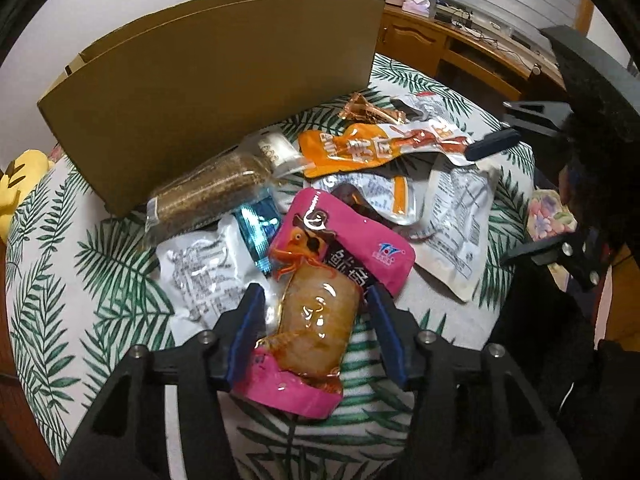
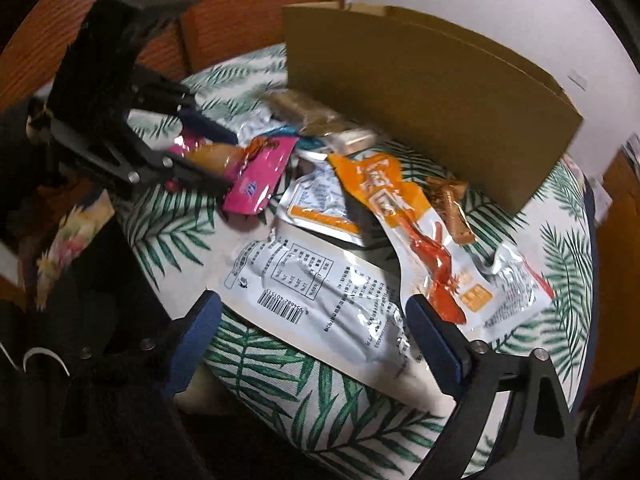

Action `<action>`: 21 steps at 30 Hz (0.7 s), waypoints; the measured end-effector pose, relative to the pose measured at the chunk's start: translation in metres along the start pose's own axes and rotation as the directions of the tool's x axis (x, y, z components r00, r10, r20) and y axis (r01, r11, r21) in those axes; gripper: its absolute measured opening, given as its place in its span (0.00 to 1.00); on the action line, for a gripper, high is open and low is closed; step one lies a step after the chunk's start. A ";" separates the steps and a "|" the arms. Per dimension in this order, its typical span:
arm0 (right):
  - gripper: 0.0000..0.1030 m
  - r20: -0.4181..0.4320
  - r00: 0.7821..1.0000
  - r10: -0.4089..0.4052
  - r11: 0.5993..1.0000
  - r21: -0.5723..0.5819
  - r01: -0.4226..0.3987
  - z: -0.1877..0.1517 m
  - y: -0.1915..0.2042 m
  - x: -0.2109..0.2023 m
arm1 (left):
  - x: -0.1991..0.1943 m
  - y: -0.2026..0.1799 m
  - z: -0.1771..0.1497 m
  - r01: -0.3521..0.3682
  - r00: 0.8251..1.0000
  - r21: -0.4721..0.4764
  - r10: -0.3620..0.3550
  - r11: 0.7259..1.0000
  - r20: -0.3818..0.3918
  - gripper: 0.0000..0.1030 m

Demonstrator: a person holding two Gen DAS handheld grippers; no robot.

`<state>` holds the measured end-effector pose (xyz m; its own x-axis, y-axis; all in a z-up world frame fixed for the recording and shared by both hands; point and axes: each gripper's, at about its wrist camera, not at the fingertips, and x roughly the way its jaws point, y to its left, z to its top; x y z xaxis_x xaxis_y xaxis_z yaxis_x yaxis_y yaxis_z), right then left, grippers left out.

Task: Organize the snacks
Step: 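Close the left gripper on the pink pack while the right gripper grasps the white vacuum pack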

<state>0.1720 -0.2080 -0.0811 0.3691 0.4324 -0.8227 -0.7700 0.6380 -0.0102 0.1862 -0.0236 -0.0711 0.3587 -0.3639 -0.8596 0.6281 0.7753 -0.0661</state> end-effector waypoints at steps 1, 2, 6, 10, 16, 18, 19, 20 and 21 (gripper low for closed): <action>0.90 -0.010 1.000 0.009 1.000 -0.022 -0.009 0.001 0.001 0.001 | -0.001 -0.002 -0.003 0.012 1.000 0.011 -0.012 1.000 -0.003 0.61; 0.90 -0.015 1.000 0.014 0.999 -0.035 -0.015 0.001 0.001 0.001 | -0.002 -0.003 -0.004 0.015 1.000 0.017 -0.015 1.000 -0.004 0.62; 0.89 -0.058 0.998 0.029 0.994 -0.104 -0.035 0.001 0.005 0.005 | 0.004 -0.008 -0.008 0.025 0.999 0.043 -0.024 0.999 -0.037 0.64; 0.86 -0.104 0.994 0.016 0.989 -0.142 -0.031 0.005 0.006 0.021 | 0.003 -0.007 -0.008 0.021 1.000 0.015 -0.021 1.000 -0.023 0.52; 0.87 -0.107 0.992 0.063 0.992 -0.103 -0.074 0.009 -0.005 0.034 | 0.002 -0.001 -0.011 0.008 1.000 -0.051 -0.008 0.999 0.000 0.40; 0.88 -0.105 0.992 0.070 0.993 -0.092 -0.080 0.011 -0.007 0.036 | 0.002 -0.001 -0.012 0.003 1.000 -0.067 -0.002 0.998 0.007 0.40; 0.89 -0.105 0.992 0.072 0.993 -0.088 -0.081 0.013 -0.007 0.038 | 0.002 -0.002 -0.013 0.001 1.000 -0.074 0.000 0.997 0.013 0.40; 0.90 -0.106 0.992 0.069 0.993 -0.091 -0.079 0.014 -0.007 0.040 | 0.002 -0.002 -0.014 0.001 1.000 -0.077 0.000 0.997 0.016 0.40; 0.93 -0.107 0.992 0.068 0.992 -0.095 -0.078 0.016 -0.007 0.041 | 0.002 -0.003 -0.014 0.000 1.000 -0.076 0.001 0.997 0.019 0.40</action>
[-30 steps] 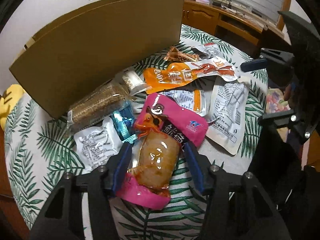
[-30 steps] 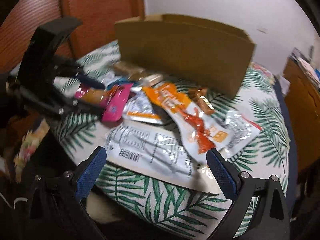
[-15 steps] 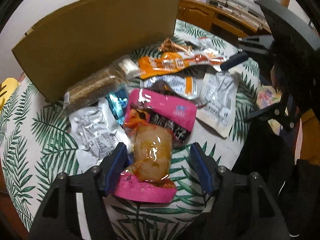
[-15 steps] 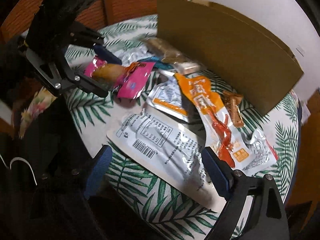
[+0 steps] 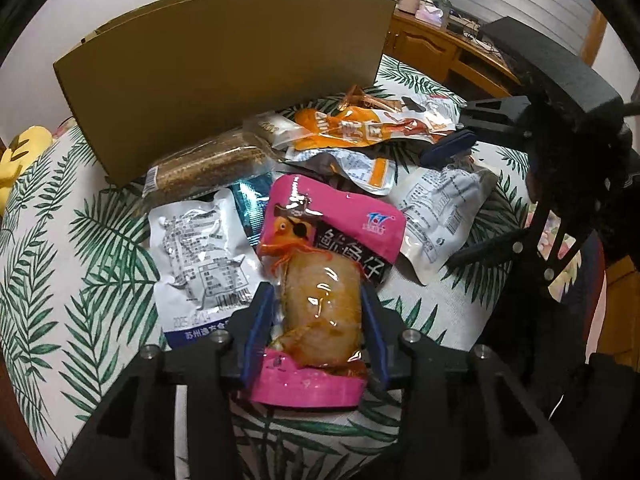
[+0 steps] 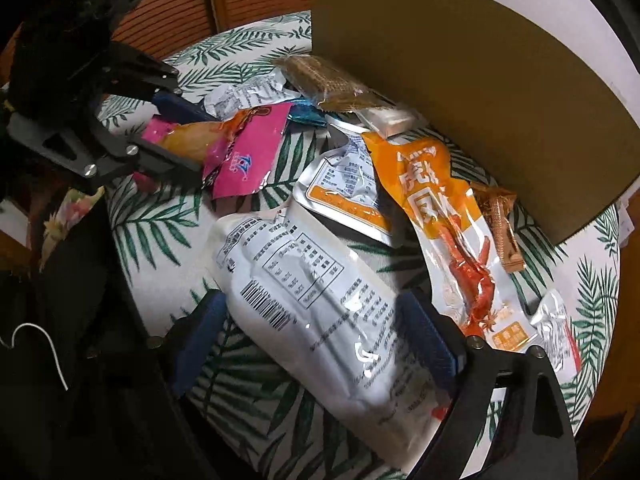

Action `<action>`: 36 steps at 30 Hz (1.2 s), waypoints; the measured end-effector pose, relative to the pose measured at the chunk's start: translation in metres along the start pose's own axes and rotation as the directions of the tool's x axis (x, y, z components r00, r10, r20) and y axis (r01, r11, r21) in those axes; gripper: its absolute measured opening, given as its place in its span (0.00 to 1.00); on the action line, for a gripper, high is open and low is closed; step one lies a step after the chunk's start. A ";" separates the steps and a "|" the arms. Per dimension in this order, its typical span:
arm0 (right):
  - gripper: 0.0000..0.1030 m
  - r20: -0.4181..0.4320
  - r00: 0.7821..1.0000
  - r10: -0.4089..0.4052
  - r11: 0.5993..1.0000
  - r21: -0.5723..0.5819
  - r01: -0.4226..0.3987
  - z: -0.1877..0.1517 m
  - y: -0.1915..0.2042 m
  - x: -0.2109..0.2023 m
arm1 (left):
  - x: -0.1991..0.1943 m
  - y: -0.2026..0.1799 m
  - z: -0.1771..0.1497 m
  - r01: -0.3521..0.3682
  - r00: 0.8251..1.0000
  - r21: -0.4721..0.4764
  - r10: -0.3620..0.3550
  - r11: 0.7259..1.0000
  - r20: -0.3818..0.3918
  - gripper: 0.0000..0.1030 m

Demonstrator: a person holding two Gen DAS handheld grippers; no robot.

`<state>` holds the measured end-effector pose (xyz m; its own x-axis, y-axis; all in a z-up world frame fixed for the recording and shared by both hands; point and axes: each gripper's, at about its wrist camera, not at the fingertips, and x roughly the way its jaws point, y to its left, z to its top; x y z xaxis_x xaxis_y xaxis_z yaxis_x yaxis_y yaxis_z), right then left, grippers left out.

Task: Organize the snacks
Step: 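Close the left gripper on the pink pack while the right gripper grasps the white vacuum pack, then carry both packs over the box and open both grippers to drop them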

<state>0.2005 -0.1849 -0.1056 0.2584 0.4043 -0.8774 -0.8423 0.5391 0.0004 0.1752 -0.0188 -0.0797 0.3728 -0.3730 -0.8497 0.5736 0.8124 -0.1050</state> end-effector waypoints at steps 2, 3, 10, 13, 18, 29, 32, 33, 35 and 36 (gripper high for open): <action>0.97 0.003 1.000 0.003 1.000 0.001 -0.003 0.001 0.000 0.002 | -0.001 -0.002 -0.002 -0.003 1.000 -0.006 0.003 1.000 0.009 0.40; 0.97 0.005 1.000 0.005 1.000 0.001 -0.005 0.002 -0.001 0.002 | -0.001 -0.003 -0.003 -0.003 1.000 -0.010 0.003 1.000 0.011 0.40; 0.80 -0.002 1.000 0.012 1.000 0.011 -0.012 0.002 -0.002 0.000 | -0.006 0.000 -0.010 -0.012 0.999 -0.056 0.014 0.998 0.043 0.38; 0.63 -0.002 1.000 0.012 1.000 0.020 -0.012 -0.001 -0.004 -0.007 | -0.009 0.004 -0.013 -0.017 0.998 -0.077 0.021 0.997 0.056 0.37; 0.39 0.017 1.000 -0.021 0.999 0.046 0.020 -0.004 -0.003 -0.009 | -0.013 0.006 -0.018 -0.018 0.996 -0.100 0.026 0.995 0.081 0.37; 0.37 0.111 0.992 -0.062 0.996 0.073 0.054 -0.007 0.001 -0.027 | -0.031 0.000 -0.018 -0.024 0.985 -0.143 0.047 0.989 0.164 0.37; 0.37 0.165 0.983 -0.079 0.992 0.108 0.062 -0.004 -0.004 -0.041 | -0.040 0.000 -0.016 -0.020 0.976 -0.161 0.054 0.987 0.210 0.37; 0.37 0.182 0.979 -0.088 0.991 0.118 0.067 -0.002 -0.006 -0.046 | -0.045 0.000 -0.014 -0.016 0.973 -0.166 0.053 0.986 0.226 0.37; 0.37 0.217 0.971 -0.100 0.988 0.134 0.071 0.002 -0.007 -0.057 | -0.052 -0.001 -0.008 -0.013 0.966 -0.170 0.056 0.985 0.253 0.37; 0.37 0.237 0.966 -0.104 0.988 0.137 0.073 0.005 -0.008 -0.064 | -0.057 -0.002 -0.003 -0.012 0.961 -0.171 0.059 0.985 0.270 0.37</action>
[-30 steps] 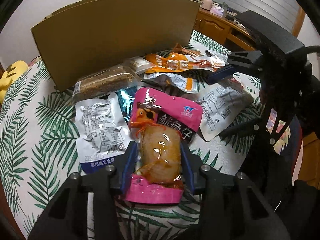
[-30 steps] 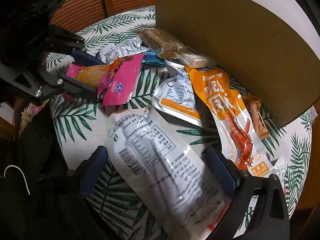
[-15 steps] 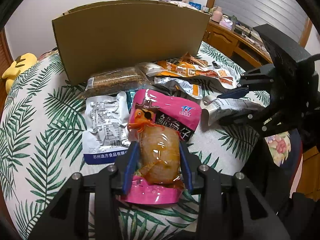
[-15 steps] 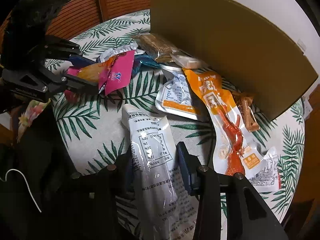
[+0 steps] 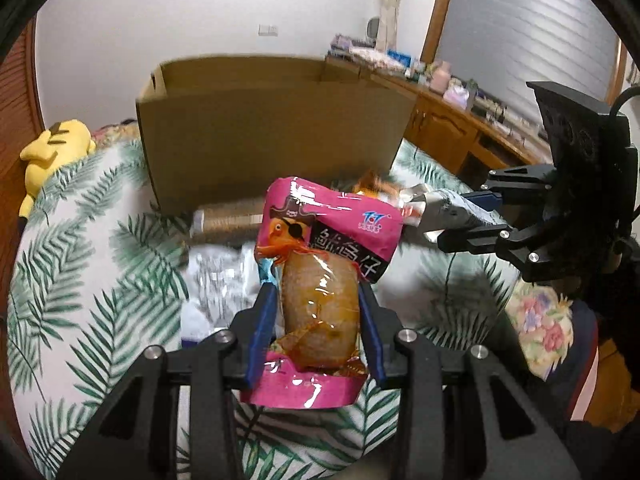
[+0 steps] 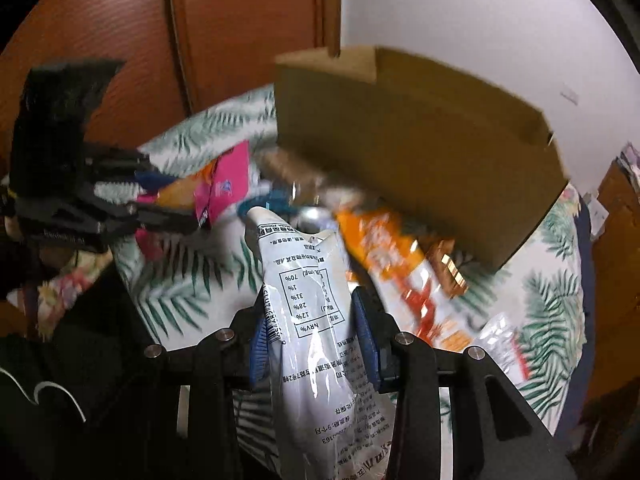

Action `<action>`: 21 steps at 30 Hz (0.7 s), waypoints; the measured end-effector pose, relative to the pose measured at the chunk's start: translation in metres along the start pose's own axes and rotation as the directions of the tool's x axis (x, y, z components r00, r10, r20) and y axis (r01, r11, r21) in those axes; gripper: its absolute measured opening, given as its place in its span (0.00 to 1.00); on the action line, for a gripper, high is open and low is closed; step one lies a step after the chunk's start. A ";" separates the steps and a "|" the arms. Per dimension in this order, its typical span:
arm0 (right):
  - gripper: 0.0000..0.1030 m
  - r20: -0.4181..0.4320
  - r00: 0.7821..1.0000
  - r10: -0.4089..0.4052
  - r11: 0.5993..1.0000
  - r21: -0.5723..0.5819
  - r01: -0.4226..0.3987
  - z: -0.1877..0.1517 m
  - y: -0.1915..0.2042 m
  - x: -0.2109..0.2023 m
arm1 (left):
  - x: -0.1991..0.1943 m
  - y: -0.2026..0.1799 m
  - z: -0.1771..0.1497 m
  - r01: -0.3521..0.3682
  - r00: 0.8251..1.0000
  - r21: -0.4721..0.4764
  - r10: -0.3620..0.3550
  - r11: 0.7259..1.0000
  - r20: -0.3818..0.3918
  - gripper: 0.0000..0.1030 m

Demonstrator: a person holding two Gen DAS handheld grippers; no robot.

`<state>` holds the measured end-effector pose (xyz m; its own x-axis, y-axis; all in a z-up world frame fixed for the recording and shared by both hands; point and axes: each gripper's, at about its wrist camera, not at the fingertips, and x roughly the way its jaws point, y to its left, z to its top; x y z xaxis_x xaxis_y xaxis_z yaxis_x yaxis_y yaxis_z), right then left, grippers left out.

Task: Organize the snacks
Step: 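Carry both packs over the box and open both grippers to drop them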

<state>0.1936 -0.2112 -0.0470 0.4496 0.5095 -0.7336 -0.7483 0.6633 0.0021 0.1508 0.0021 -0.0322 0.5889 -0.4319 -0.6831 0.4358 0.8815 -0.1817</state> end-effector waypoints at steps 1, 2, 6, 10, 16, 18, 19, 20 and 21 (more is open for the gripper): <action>0.37 0.021 1.000 -0.005 1.000 -0.001 0.005 0.006 0.000 -0.005 | -0.002 0.000 0.004 0.001 1.000 -0.001 -0.001 1.000 0.013 0.37; 0.37 0.034 0.999 -0.009 1.000 -0.004 0.009 0.011 0.000 -0.008 | -0.006 0.000 0.011 0.002 0.999 -0.005 -0.002 1.000 0.032 0.37; 0.37 0.098 0.995 -0.022 1.000 -0.013 0.023 0.035 -0.004 -0.022 | -0.016 0.004 0.037 0.009 0.994 -0.021 -0.007 1.000 0.110 0.37; 0.37 0.149 0.988 -0.036 0.999 -0.012 0.038 0.059 -0.016 -0.027 | -0.023 0.015 0.072 0.011 0.984 -0.038 -0.004 0.999 0.180 0.37; 0.38 0.204 0.976 -0.075 0.997 -0.017 0.080 0.100 -0.034 -0.028 | -0.023 0.032 0.120 -0.012 0.973 -0.036 0.020 0.999 0.231 0.37; 0.38 0.212 0.973 -0.091 0.995 -0.023 0.098 0.112 -0.038 -0.026 | -0.021 0.040 0.138 -0.035 0.970 -0.032 0.042 0.999 0.238 0.37; 0.38 0.214 0.972 -0.101 0.994 -0.023 0.108 0.120 -0.043 -0.023 | -0.019 0.042 0.143 -0.042 0.970 -0.030 0.048 0.999 0.239 0.37; 0.38 0.216 0.971 -0.108 0.993 -0.021 0.115 0.125 -0.048 -0.019 | -0.016 0.046 0.150 -0.051 0.969 -0.029 0.057 0.998 0.241 0.37; 0.38 0.217 0.969 -0.116 0.992 -0.021 0.123 0.129 -0.051 -0.016 | -0.014 0.049 0.156 -0.059 0.968 -0.030 0.064 0.998 0.241 0.37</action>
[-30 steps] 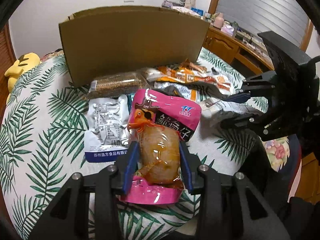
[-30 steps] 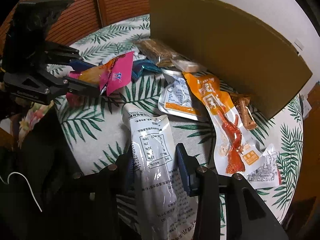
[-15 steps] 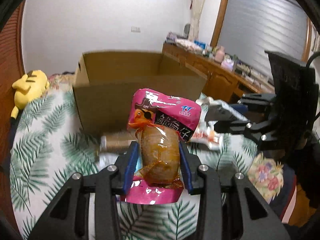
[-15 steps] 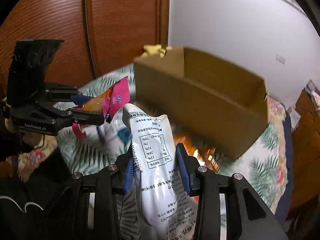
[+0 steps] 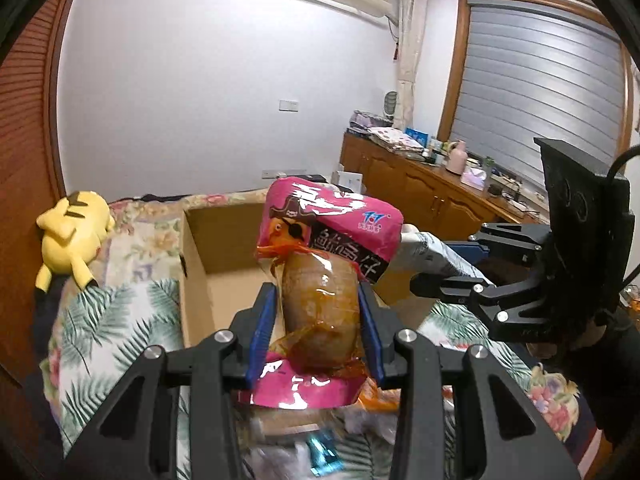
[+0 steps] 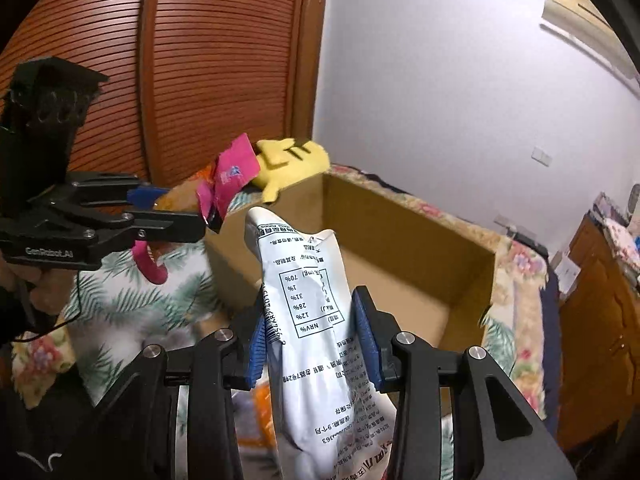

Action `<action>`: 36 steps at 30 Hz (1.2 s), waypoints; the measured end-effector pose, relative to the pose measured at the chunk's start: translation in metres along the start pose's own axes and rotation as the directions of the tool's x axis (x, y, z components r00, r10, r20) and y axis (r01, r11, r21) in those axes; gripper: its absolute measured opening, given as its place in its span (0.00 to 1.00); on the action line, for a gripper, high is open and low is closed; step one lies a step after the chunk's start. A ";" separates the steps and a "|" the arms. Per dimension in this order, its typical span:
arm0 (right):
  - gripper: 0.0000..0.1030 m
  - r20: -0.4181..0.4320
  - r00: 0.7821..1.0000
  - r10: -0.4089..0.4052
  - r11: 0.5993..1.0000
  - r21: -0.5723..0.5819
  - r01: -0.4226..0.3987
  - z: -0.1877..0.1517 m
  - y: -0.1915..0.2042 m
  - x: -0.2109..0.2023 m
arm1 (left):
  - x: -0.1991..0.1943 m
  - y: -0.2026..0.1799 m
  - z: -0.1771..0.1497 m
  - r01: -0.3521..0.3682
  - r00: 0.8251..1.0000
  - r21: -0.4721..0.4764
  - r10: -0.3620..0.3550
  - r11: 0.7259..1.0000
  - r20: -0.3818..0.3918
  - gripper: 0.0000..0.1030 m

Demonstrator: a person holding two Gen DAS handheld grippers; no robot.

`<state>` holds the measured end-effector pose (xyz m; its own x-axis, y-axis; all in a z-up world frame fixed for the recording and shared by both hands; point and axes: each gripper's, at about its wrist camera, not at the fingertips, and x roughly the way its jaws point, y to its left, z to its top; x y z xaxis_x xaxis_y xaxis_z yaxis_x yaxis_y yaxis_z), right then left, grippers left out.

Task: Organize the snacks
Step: 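Carry both packs over the box and open both grippers to drop them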

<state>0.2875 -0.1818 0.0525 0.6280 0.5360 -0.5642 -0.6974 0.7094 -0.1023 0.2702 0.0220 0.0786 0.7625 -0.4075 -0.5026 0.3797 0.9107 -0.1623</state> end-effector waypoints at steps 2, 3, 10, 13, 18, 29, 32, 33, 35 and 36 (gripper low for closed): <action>0.38 0.003 1.000 -0.019 1.000 -0.005 0.019 0.009 -0.005 0.011 | 0.012 0.008 0.013 -0.019 1.000 0.002 0.019 1.000 -0.004 0.37; 0.38 0.004 1.000 -0.023 1.000 -0.002 0.023 0.013 -0.008 0.016 | 0.017 0.011 0.018 -0.028 1.000 0.002 0.028 1.000 -0.006 0.37; 0.39 0.025 0.999 -0.030 0.997 0.072 0.028 0.034 -0.034 0.051 | 0.059 0.031 0.040 -0.064 0.998 -0.005 0.064 0.998 -0.025 0.37; 0.39 0.025 0.999 -0.037 0.995 0.097 0.034 0.032 -0.042 0.063 | 0.074 0.039 0.041 -0.079 0.996 -0.022 0.078 0.997 -0.034 0.37; 0.40 -0.023 0.999 -0.037 0.989 0.141 0.040 0.031 -0.051 0.083 | 0.099 0.051 0.033 -0.106 0.991 -0.050 0.102 0.993 -0.083 0.37; 0.43 -0.052 0.996 -0.079 0.981 0.172 0.087 0.031 -0.056 0.091 | 0.122 0.046 0.020 -0.152 0.978 -0.018 0.148 0.988 -0.145 0.46; 0.50 -0.071 0.994 -0.084 0.981 0.170 0.095 0.030 -0.056 0.095 | 0.121 0.045 0.016 -0.157 0.977 -0.018 0.153 0.987 -0.146 0.52; 0.54 -0.076 0.994 -0.082 0.980 0.178 0.094 0.030 -0.057 0.095 | 0.120 0.044 0.015 -0.158 0.977 -0.020 0.154 0.987 -0.144 0.53; 0.56 -0.087 0.994 -0.072 0.976 0.197 0.088 0.028 -0.059 0.096 | 0.119 0.044 0.014 -0.160 0.977 -0.024 0.155 0.987 -0.145 0.55; 0.57 -0.095 0.994 -0.059 0.976 0.203 0.078 0.027 -0.060 0.096 | 0.118 0.044 0.013 -0.160 0.977 -0.025 0.155 0.987 -0.147 0.55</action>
<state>0.3987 -0.1603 0.0263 0.6329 0.4472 -0.6320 -0.5620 0.8268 0.0223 0.3837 0.0127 0.0233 0.7266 -0.2472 -0.6410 0.2396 0.9656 -0.1008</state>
